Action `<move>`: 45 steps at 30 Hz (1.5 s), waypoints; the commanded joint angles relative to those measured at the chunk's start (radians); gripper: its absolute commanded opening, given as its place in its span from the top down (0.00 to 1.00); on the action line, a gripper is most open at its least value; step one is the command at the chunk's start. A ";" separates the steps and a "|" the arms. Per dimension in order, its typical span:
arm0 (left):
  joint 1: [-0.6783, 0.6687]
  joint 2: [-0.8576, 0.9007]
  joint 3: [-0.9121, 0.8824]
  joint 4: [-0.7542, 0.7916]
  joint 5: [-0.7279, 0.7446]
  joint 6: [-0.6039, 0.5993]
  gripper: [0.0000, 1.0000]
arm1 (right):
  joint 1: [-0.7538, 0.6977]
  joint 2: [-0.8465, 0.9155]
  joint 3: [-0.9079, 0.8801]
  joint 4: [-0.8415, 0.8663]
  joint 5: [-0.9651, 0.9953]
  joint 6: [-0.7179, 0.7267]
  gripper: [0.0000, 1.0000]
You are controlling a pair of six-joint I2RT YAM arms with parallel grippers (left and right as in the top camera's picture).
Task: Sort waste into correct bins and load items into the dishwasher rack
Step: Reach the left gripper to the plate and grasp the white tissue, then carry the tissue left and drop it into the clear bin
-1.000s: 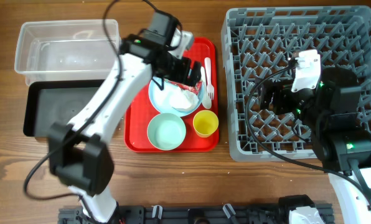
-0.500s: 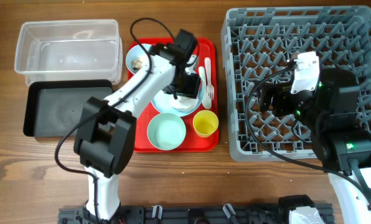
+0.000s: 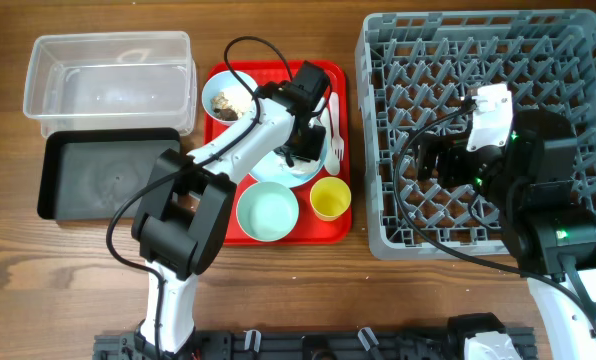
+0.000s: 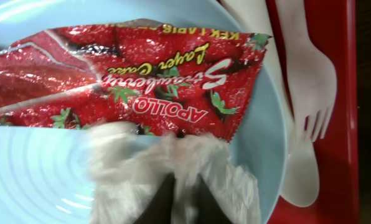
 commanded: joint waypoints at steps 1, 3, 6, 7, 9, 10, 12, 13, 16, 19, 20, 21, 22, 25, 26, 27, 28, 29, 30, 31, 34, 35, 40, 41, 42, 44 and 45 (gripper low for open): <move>0.007 0.005 -0.001 -0.012 -0.027 -0.023 0.96 | 0.002 0.004 0.016 -0.001 -0.017 -0.013 0.00; 0.016 -0.013 0.023 -0.044 -0.023 -0.050 0.96 | 0.002 0.004 0.016 -0.001 -0.017 -0.013 0.00; 0.039 -0.066 0.092 -0.111 0.008 -0.051 0.96 | 0.002 0.004 0.016 0.000 -0.017 -0.013 0.00; 0.050 -0.088 0.121 -0.133 0.010 -0.050 0.96 | 0.002 0.004 0.016 0.000 -0.017 -0.013 0.00; 0.080 -0.137 0.175 -0.161 -0.002 -0.026 0.96 | 0.002 0.005 0.016 0.000 -0.013 -0.013 0.00; 0.095 -0.155 0.190 -0.164 -0.015 -0.016 0.96 | 0.002 0.006 0.016 0.002 -0.013 -0.014 0.00; 0.151 -0.212 0.209 -0.148 -0.088 -0.013 0.96 | 0.002 0.011 0.016 0.008 -0.013 -0.013 0.00; 0.205 -0.243 0.209 -0.121 -0.156 -0.013 0.96 | 0.002 0.018 0.016 0.011 -0.013 -0.011 0.00; 0.313 -0.256 0.209 -0.065 -0.188 -0.002 0.96 | 0.002 0.035 0.016 0.018 -0.014 0.000 0.00; 0.424 -0.232 0.209 -0.013 -0.188 0.010 0.96 | 0.002 0.053 0.016 0.019 -0.014 0.001 0.00; 0.457 -0.222 0.209 0.001 -0.188 0.010 0.96 | 0.002 0.059 0.016 0.020 -0.014 0.001 0.00; 0.488 -0.211 0.209 0.015 -0.188 0.010 0.96 | 0.002 0.063 0.016 0.023 -0.014 0.001 0.00; 0.526 -0.197 0.209 0.032 -0.181 0.009 0.96 | 0.002 0.069 0.016 0.026 -0.014 0.001 0.00; 0.597 -0.160 0.209 0.066 -0.134 0.009 0.92 | 0.002 0.077 0.016 0.042 -0.014 0.000 0.00; 0.616 -0.147 0.209 0.071 -0.111 0.009 0.77 | 0.002 0.079 0.016 0.048 -0.014 0.001 0.00; 0.631 -0.135 0.209 0.072 -0.084 0.009 0.56 | 0.002 0.079 0.016 0.052 -0.014 0.001 0.00; 0.644 -0.127 0.209 0.072 -0.054 0.009 0.26 | 0.002 0.079 0.016 0.055 -0.014 0.001 0.00; 0.652 -0.120 0.209 0.071 -0.025 0.009 0.04 | 0.002 0.079 0.016 0.057 -0.014 0.001 0.00; 0.657 -0.119 0.209 0.072 0.003 0.009 0.00 | 0.002 0.079 0.016 0.058 -0.014 0.001 0.00; 0.658 -0.119 0.209 0.075 0.027 0.009 0.00 | 0.002 0.079 0.016 0.058 -0.014 0.000 0.00; 0.645 -0.146 0.213 0.077 0.105 0.010 0.00 | 0.002 0.079 0.016 0.057 -0.014 0.001 0.00; 0.635 -0.157 0.213 0.081 0.131 0.010 0.00 | 0.002 0.079 0.016 0.058 -0.014 0.001 0.00; 0.512 -0.198 0.213 0.058 0.218 0.010 0.04 | 0.002 0.079 0.016 0.067 -0.014 0.001 0.00; 0.477 -0.198 0.212 0.045 0.214 0.010 0.05 | 0.002 0.079 0.016 0.066 -0.014 0.001 0.00; 0.441 -0.193 0.210 0.032 0.204 0.010 0.06 | 0.002 0.079 0.016 0.066 -0.014 0.001 0.00; 0.358 -0.171 0.207 -0.003 0.159 0.010 0.07 | 0.002 0.079 0.016 0.066 -0.014 0.001 0.00; 0.324 -0.160 0.207 -0.021 0.135 0.006 0.09 | 0.002 0.079 0.016 0.066 -0.014 0.001 0.00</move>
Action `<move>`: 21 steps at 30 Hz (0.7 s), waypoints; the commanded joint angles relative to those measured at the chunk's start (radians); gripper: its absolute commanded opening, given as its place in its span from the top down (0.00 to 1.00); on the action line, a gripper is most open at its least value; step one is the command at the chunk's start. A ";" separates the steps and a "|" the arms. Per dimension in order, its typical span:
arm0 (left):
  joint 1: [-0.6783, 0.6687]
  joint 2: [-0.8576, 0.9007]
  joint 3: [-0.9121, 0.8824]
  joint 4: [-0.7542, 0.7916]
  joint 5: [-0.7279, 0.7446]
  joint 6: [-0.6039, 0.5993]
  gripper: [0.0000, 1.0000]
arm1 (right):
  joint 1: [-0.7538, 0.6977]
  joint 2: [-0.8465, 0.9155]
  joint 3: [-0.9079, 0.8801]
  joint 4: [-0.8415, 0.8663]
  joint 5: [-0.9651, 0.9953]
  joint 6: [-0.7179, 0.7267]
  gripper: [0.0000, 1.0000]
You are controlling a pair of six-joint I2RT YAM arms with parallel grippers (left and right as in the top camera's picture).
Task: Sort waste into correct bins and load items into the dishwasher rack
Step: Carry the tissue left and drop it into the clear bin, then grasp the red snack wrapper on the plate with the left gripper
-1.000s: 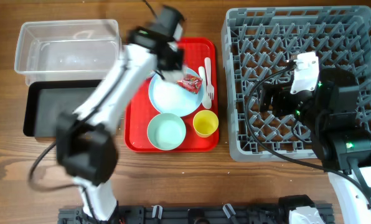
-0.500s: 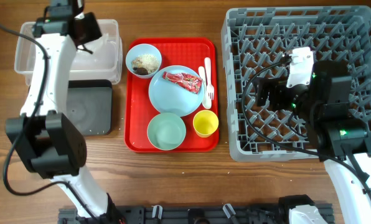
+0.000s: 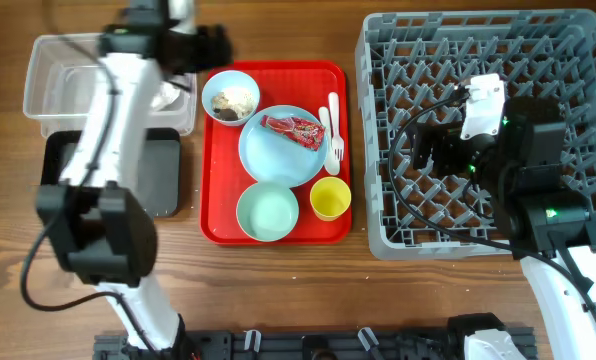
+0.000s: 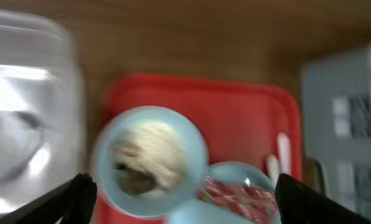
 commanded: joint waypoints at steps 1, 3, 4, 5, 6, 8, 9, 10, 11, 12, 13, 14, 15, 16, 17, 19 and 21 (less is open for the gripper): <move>-0.185 0.027 -0.005 -0.066 -0.055 -0.031 0.10 | 0.002 0.005 0.016 0.005 -0.014 0.000 0.00; -0.240 0.060 -0.005 -0.078 -0.084 -0.099 0.10 | 0.002 0.005 0.016 0.005 -0.014 0.000 0.00; -0.264 0.076 -0.005 -0.078 -0.096 -0.130 0.10 | 0.002 0.005 0.016 0.005 -0.014 0.001 0.00; -0.286 0.088 -0.005 -0.077 -0.105 -0.159 0.10 | 0.002 0.005 0.016 0.005 -0.014 0.001 0.00; -0.306 0.103 -0.005 -0.074 -0.110 -0.187 0.10 | 0.002 0.005 0.016 0.005 -0.018 0.001 0.00; -0.341 0.127 -0.005 -0.068 -0.128 -0.242 0.13 | 0.002 0.005 0.016 0.002 -0.018 0.000 0.00; -0.353 0.134 -0.005 -0.066 -0.135 -0.262 0.17 | 0.002 0.005 0.016 0.000 -0.018 0.001 0.00; -0.369 0.146 -0.005 -0.066 -0.138 -0.297 0.22 | 0.002 0.005 0.016 -0.004 -0.018 0.001 0.00; -0.380 0.156 -0.005 -0.067 -0.138 -0.324 0.24 | 0.002 0.005 0.016 -0.010 -0.018 0.001 0.00; -0.390 0.165 -0.005 -0.068 -0.139 -0.353 0.26 | 0.002 0.005 0.016 -0.014 -0.018 0.001 0.00; -0.398 0.176 -0.005 -0.069 -0.140 -0.381 0.28 | 0.002 0.005 0.016 -0.020 -0.018 0.001 0.00; -0.408 0.187 -0.005 -0.070 -0.151 -0.426 0.28 | 0.002 0.005 0.016 -0.023 -0.018 0.001 0.00; -0.415 0.195 -0.005 -0.070 -0.163 -0.462 0.28 | 0.002 0.005 0.016 -0.025 -0.018 0.001 0.00; -0.419 0.204 -0.005 -0.068 -0.172 -0.486 0.28 | 0.002 0.005 0.016 -0.025 -0.018 0.001 0.00; -0.424 0.214 -0.005 -0.065 -0.185 -0.512 0.29 | 0.002 0.005 0.016 -0.025 -0.018 0.002 0.00; -0.430 0.233 -0.005 -0.063 -0.200 -0.550 0.34 | 0.002 0.005 0.016 -0.026 -0.018 0.002 0.00; -0.430 0.255 -0.005 -0.063 -0.206 -0.587 0.36 | 0.002 0.005 0.016 -0.033 -0.018 0.002 0.00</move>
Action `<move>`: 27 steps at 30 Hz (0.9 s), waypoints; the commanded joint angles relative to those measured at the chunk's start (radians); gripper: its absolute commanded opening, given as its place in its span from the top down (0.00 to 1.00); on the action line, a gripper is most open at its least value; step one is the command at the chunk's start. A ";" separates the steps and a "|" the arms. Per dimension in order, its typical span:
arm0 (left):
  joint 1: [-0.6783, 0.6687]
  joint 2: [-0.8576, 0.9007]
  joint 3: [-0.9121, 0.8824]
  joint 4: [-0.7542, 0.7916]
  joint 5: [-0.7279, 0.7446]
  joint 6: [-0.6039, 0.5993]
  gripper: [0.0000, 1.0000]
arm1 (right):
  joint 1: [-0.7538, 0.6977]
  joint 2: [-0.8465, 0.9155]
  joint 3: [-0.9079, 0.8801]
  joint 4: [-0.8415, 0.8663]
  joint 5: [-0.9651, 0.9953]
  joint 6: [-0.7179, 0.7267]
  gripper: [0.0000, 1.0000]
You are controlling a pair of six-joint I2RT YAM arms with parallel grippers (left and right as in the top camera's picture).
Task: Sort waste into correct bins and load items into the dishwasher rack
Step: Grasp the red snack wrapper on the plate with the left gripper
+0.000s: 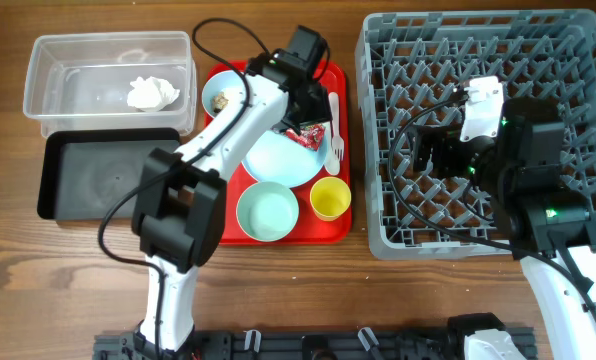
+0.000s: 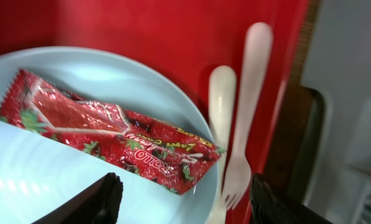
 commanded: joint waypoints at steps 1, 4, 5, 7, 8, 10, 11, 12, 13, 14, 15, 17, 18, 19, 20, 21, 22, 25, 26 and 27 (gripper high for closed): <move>-0.003 0.057 -0.003 0.003 -0.053 -0.150 0.36 | 0.002 0.005 0.016 -0.013 -0.017 0.002 0.00; -0.002 0.079 -0.003 0.007 -0.077 -0.203 0.34 | 0.002 0.005 0.016 -0.021 -0.017 0.001 0.00; -0.002 0.085 -0.003 0.007 -0.087 -0.224 0.33 | 0.002 0.005 0.016 -0.021 -0.017 0.001 0.00; -0.002 0.101 -0.003 0.009 -0.103 -0.263 0.30 | 0.002 0.005 0.016 -0.022 -0.017 0.001 0.00; -0.002 0.109 -0.003 0.011 -0.106 -0.275 0.29 | 0.002 0.005 0.016 -0.023 -0.017 0.001 0.00; -0.002 0.119 -0.003 0.028 -0.106 -0.275 0.28 | 0.002 0.005 0.016 -0.026 -0.017 0.001 0.00; -0.002 0.121 -0.003 0.035 -0.106 -0.275 0.28 | 0.002 0.005 0.016 -0.028 -0.017 0.001 0.00; -0.002 0.122 -0.003 0.039 -0.106 -0.275 0.28 | 0.002 0.005 0.016 -0.031 -0.017 0.001 0.00; -0.002 0.124 -0.004 0.042 -0.115 -0.275 0.28 | 0.002 0.005 0.016 -0.035 -0.017 0.001 0.00; -0.002 0.126 -0.005 0.042 -0.126 -0.275 0.28 | 0.002 0.005 0.016 -0.039 -0.017 0.002 0.00; -0.002 0.128 -0.006 0.041 -0.134 -0.275 0.27 | 0.002 0.005 0.016 -0.042 -0.017 0.002 0.00; -0.002 0.137 -0.006 0.041 -0.140 -0.275 0.26 | 0.002 0.005 0.016 -0.047 -0.018 0.001 0.00; -0.002 0.142 -0.006 0.040 -0.139 -0.275 0.28 | 0.002 0.005 0.016 -0.048 -0.018 0.001 0.00; -0.002 0.148 -0.006 0.037 -0.139 -0.275 0.31 | 0.002 0.005 0.016 -0.050 -0.018 0.002 0.00; -0.002 0.151 -0.006 0.034 -0.139 -0.275 0.44 | 0.002 0.005 0.016 -0.050 -0.018 0.002 0.00; -0.002 0.154 -0.006 0.029 -0.139 -0.275 0.55 | 0.002 0.005 0.016 -0.050 -0.021 0.002 0.00; -0.002 0.154 -0.006 0.024 -0.139 -0.270 0.73 | 0.002 0.005 0.016 -0.050 -0.024 0.001 0.00; -0.002 0.150 -0.006 0.006 -0.138 -0.270 0.96 | 0.002 0.005 0.016 -0.049 -0.024 0.002 0.00; -0.002 0.145 -0.006 0.005 -0.131 -0.265 0.96 | 0.002 0.005 0.016 -0.048 -0.024 0.002 0.00; -0.001 0.136 -0.005 0.006 -0.120 -0.248 0.96 | 0.002 0.005 0.016 -0.048 -0.024 0.002 0.00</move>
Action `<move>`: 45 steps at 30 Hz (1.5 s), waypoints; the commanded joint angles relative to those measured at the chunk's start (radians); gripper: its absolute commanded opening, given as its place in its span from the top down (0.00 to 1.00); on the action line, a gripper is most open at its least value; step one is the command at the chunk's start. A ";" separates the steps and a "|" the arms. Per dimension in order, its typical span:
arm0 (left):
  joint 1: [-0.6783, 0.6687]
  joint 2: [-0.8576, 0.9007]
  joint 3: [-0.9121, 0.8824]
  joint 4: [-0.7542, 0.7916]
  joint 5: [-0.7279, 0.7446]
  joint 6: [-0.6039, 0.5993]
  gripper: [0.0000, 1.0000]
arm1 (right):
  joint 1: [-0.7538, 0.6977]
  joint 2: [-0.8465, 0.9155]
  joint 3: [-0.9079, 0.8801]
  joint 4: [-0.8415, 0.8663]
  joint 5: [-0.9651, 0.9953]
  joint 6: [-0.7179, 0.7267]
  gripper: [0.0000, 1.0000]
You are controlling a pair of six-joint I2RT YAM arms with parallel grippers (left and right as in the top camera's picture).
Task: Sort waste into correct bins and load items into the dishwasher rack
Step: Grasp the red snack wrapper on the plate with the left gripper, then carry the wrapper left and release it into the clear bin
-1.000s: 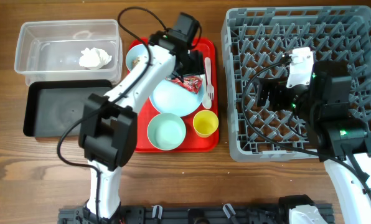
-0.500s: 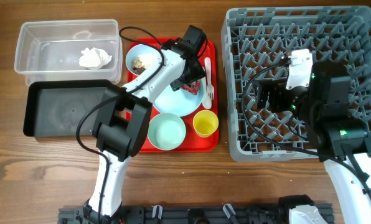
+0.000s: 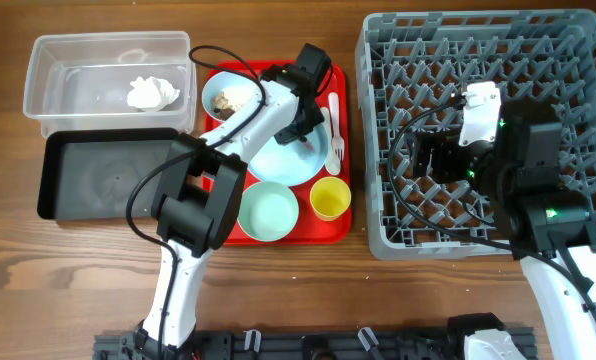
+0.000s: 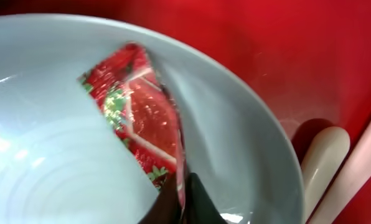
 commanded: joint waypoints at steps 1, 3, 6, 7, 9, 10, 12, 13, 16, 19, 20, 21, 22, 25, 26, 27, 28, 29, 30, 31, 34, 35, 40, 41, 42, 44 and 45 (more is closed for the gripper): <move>0.005 0.005 -0.003 -0.006 0.012 0.038 0.96 | 0.002 0.005 0.016 0.000 -0.021 0.002 0.00; 0.016 -0.033 0.016 -0.012 0.058 0.128 0.96 | 0.002 0.005 0.016 0.001 -0.021 0.002 0.00; 0.042 -0.105 0.071 -0.064 0.141 0.280 0.96 | 0.002 0.004 0.016 0.004 -0.021 0.001 0.00; 0.053 -0.133 0.090 -0.092 0.141 0.316 0.96 | 0.002 0.004 0.016 0.005 -0.021 0.001 0.00; 0.085 -0.191 0.122 -0.139 0.140 0.388 0.96 | 0.002 0.005 0.016 0.007 -0.021 0.001 0.00; 0.106 -0.222 0.131 -0.154 0.140 0.423 0.96 | 0.002 0.005 0.016 0.010 -0.021 0.001 0.00; 0.161 -0.283 0.132 -0.169 0.135 0.481 0.96 | 0.002 0.005 0.016 0.014 -0.021 0.002 0.00; 0.192 -0.307 0.132 -0.172 0.125 0.518 0.92 | 0.002 0.005 0.016 0.015 -0.021 0.002 0.01; 0.284 -0.341 0.132 -0.174 0.052 0.583 0.87 | 0.002 0.005 0.016 0.018 -0.021 0.002 0.00; 0.416 -0.315 0.130 -0.164 0.027 0.629 0.96 | 0.002 0.005 0.016 0.017 -0.021 0.002 0.00; 0.443 -0.305 0.127 -0.159 0.027 0.629 0.96 | 0.002 0.005 0.016 0.017 -0.021 0.002 0.00; 0.466 -0.292 0.126 -0.155 0.027 0.628 0.96 | 0.002 0.005 0.016 0.018 -0.021 0.002 0.00; 0.486 -0.278 0.125 -0.151 0.027 0.628 0.96 | 0.002 0.005 0.016 0.018 -0.021 0.002 0.00; 0.529 -0.243 0.125 -0.144 0.028 0.628 0.80 | 0.002 0.005 0.016 0.017 -0.021 0.001 0.00; 0.539 -0.232 0.125 -0.140 0.027 0.628 0.75 | 0.002 0.005 0.016 0.017 -0.021 0.002 0.00; 0.549 -0.227 0.125 -0.138 0.027 0.628 0.76 | 0.002 0.005 0.016 0.017 -0.021 0.002 0.00; 0.559 -0.222 0.125 -0.132 0.027 0.628 0.76 | 0.002 0.005 0.016 0.016 -0.021 0.001 0.00; 0.565 -0.222 0.125 -0.128 0.028 0.627 0.66 | 0.002 0.005 0.016 0.015 -0.021 0.001 0.00; 0.568 -0.222 0.125 -0.121 0.027 0.628 0.42 | 0.002 0.005 0.016 0.014 -0.021 0.001 0.00; 0.569 -0.223 0.126 -0.113 0.027 0.628 0.29 | 0.002 0.005 0.016 0.014 -0.021 0.002 0.00; 0.570 -0.228 0.131 -0.099 0.042 0.628 0.00 | 0.002 0.005 0.016 0.014 -0.021 0.002 0.00; 0.570 -0.231 0.136 -0.100 0.055 0.629 0.00 | 0.002 0.005 0.016 0.014 -0.021 0.001 0.00; 0.553 -0.276 0.165 -0.114 0.200 0.684 0.01 | 0.002 0.005 0.016 0.014 -0.021 0.001 0.00; 0.542 -0.286 0.165 -0.119 0.220 0.683 0.04 | 0.002 0.005 0.016 0.014 -0.021 0.001 0.00; 0.528 -0.292 0.164 -0.126 0.234 0.674 0.09 | 0.002 0.005 0.016 0.014 -0.021 0.001 0.00; 0.496 -0.294 0.164 -0.143 0.246 0.645 0.15 | 0.002 0.005 0.016 0.014 -0.021 0.001 0.00; 0.473 -0.294 0.161 -0.150 0.246 0.623 0.15 | 0.002 0.005 0.016 0.014 -0.021 0.001 0.00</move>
